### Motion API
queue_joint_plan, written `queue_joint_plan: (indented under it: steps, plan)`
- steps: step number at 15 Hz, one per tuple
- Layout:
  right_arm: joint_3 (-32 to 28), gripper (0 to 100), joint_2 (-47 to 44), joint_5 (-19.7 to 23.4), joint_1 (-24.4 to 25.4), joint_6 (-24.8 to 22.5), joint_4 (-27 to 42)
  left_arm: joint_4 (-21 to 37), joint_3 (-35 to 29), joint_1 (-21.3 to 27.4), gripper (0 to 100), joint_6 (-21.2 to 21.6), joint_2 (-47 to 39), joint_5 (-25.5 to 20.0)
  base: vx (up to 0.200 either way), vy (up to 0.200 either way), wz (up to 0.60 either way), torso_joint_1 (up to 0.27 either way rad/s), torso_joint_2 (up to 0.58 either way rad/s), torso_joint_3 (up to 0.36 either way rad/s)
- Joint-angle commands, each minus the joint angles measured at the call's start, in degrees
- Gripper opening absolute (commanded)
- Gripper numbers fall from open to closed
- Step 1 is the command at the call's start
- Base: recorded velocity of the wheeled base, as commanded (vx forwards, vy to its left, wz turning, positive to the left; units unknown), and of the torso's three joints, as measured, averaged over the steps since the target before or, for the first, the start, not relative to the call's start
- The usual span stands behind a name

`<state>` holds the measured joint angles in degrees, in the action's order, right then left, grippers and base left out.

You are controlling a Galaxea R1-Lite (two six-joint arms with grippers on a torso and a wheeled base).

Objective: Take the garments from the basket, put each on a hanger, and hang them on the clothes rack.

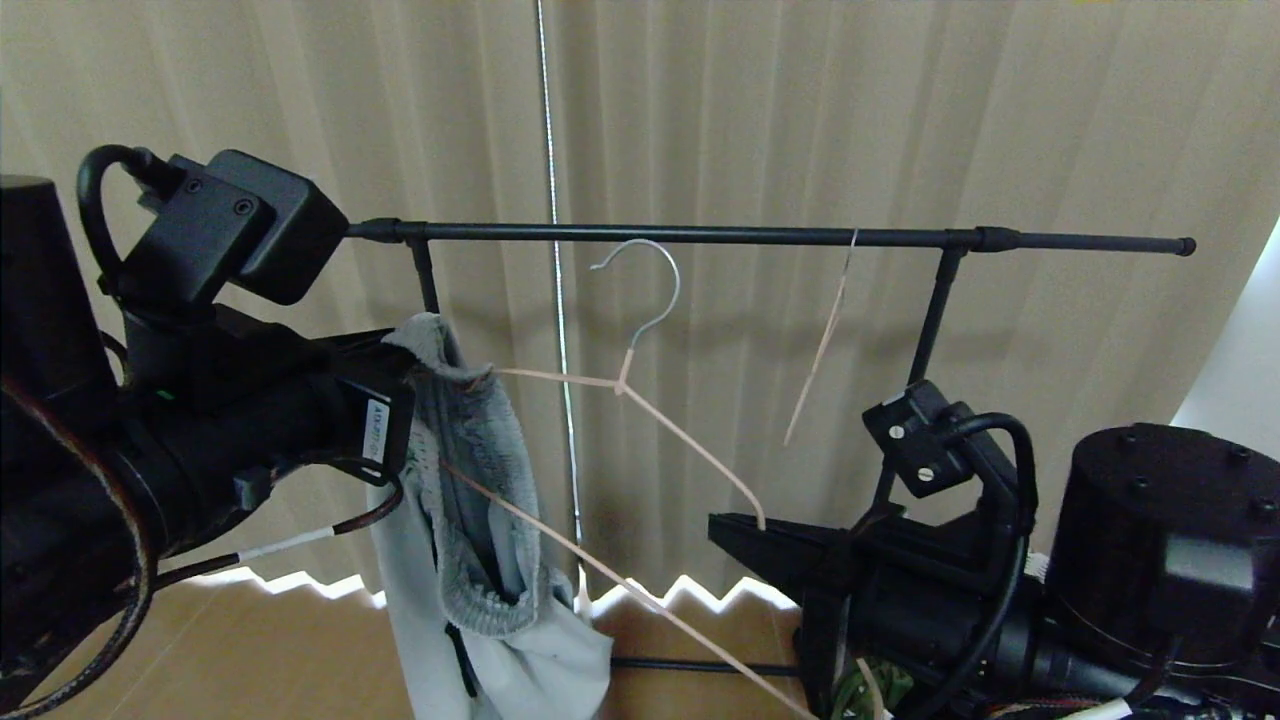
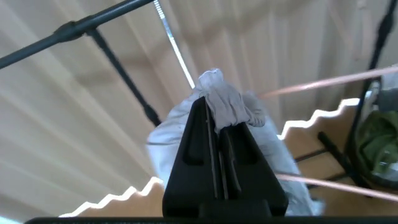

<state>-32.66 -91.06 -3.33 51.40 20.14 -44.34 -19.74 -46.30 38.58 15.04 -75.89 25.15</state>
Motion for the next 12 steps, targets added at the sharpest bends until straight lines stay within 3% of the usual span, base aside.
queue_joint_plan:
  steps: [1, 5, 12]
  plan:
    - [-1.27, 0, -2.98, -0.01, 0.99, -0.01, -0.05, -0.13, -0.11, 1.67, 0, -0.28, -0.31, -0.01, 0.000, 0.000, 0.00, 0.000, 0.00, 0.000]
    - [-3.99, 0, -6.58, -0.01, 1.60, 0.08, -0.05, -0.21, -0.72, 5.98, 0, -2.91, -1.63, -0.01, 0.000, 0.000, 0.00, 0.000, 0.00, 0.000]
    - [-5.49, 0, -8.69, -0.10, 3.27, -0.01, -1.10, -0.21, -0.55, 10.99, 0, -3.18, -2.60, -0.19, 0.000, 0.000, 0.00, 0.000, 0.00, 0.000]
